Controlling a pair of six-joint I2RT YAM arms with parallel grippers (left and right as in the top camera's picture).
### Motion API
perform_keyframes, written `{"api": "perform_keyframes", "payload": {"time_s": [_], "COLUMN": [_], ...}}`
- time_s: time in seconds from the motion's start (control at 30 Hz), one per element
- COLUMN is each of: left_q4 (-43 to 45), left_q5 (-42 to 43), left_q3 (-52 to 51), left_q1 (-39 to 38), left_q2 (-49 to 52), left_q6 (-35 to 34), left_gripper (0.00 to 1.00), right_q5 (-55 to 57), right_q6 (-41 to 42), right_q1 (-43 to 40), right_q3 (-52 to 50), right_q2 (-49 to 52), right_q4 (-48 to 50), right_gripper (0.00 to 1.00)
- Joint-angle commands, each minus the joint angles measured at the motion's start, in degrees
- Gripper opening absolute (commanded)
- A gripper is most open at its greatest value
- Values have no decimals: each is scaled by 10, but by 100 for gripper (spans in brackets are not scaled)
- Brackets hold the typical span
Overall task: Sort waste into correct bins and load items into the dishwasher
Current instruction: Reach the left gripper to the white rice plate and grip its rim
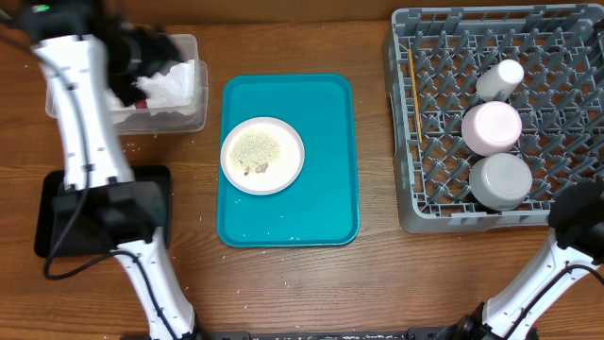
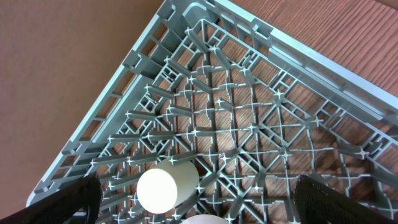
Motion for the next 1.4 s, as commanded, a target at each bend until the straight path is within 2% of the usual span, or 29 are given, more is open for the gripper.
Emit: {"api": "perform_keyframes", "payload": {"time_s": [0.0, 0.1, 0.2, 0.33, 0.43, 0.63, 0.73, 0.93, 1.13, 1.37], "left_q4": [-3, 20, 52, 83, 101, 153, 189, 267, 311, 322], "left_q5": [21, -22, -83, -188, -217, -233, -250, -257, -257, -260], "left_q3": [-35, -76, -124, -193, -241, -317, -349, -406, -455, -473], "left_q1": [-101, -186, -268, -356, -393, -398, -384, -377, -378, -382], "left_q2": [-3, -3, -3, -3, -3, -3, -3, -3, -3, -3], "left_q6": [51, 51, 48, -9, -54, -98, -99, -50, -47, -28], "left_gripper": [95, 91, 80, 70, 69, 63, 56, 57, 56, 39], "right_q5": [-3, -3, -3, -3, -3, -3, -3, -3, -3, -2], "right_q6": [3, 3, 3, 3, 3, 3, 3, 3, 3, 3], "right_q1": [-1, -1, -1, -1, -1, -1, -1, -1, -1, -1], "right_q3": [15, 15, 15, 15, 15, 15, 15, 15, 15, 15], "right_q2": [-19, -19, -19, -19, -19, -19, -19, -19, -19, -19], "right_q4": [3, 3, 3, 3, 3, 3, 3, 3, 3, 3], "right_gripper": [100, 100, 100, 100, 100, 100, 100, 100, 100, 100]}}
